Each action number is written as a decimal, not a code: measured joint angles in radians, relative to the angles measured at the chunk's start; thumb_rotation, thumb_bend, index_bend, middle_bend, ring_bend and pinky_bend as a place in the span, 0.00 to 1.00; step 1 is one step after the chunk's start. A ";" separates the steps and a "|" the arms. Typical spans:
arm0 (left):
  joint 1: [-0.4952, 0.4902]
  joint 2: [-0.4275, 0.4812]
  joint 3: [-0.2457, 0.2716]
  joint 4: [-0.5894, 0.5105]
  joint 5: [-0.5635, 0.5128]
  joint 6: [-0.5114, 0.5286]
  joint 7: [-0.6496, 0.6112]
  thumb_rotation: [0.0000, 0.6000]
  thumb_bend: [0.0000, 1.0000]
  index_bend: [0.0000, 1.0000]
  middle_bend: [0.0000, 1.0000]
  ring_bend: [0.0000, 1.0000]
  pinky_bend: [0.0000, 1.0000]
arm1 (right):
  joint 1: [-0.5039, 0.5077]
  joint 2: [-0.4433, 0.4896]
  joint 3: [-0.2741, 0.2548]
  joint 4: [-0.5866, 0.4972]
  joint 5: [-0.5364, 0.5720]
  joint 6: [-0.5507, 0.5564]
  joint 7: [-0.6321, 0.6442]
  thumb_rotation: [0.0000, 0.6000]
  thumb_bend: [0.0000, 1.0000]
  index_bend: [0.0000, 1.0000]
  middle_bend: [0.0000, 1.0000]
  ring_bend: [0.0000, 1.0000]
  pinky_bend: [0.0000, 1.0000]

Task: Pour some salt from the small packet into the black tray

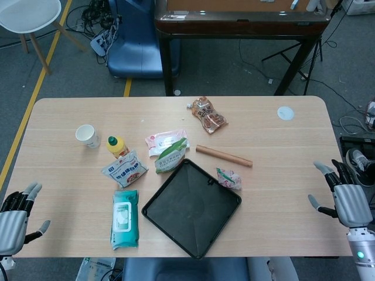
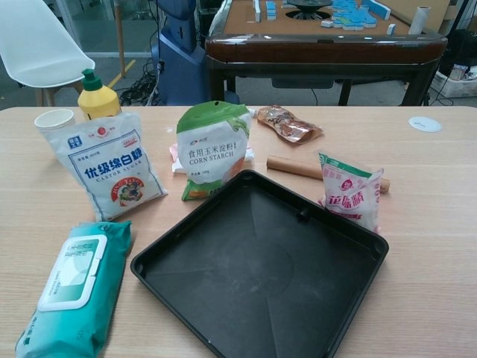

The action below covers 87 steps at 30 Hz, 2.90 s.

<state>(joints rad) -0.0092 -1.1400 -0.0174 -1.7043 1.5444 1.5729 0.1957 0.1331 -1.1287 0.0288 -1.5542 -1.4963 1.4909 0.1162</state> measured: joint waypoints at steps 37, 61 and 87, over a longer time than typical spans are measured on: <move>0.031 0.015 0.018 -0.075 -0.009 0.014 0.086 1.00 0.20 0.10 0.11 0.16 0.09 | 0.497 -0.369 0.000 0.487 -0.158 -0.524 0.221 1.00 0.00 0.19 0.22 0.06 0.06; 0.036 0.016 0.019 -0.083 -0.016 0.010 0.101 1.00 0.20 0.10 0.11 0.16 0.09 | 0.617 -0.481 -0.094 0.699 -0.211 -0.557 0.493 1.00 0.34 0.40 0.40 0.22 0.07; 0.014 0.005 0.015 -0.052 -0.019 -0.030 0.067 1.00 0.20 0.10 0.11 0.16 0.09 | 0.308 -0.323 -0.109 0.353 -0.069 -0.263 0.266 1.00 0.37 0.46 0.41 0.33 0.18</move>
<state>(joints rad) 0.0044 -1.1348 -0.0028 -1.7565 1.5251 1.5427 0.2626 0.4414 -1.4513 -0.0802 -1.2009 -1.5649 1.2275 0.3822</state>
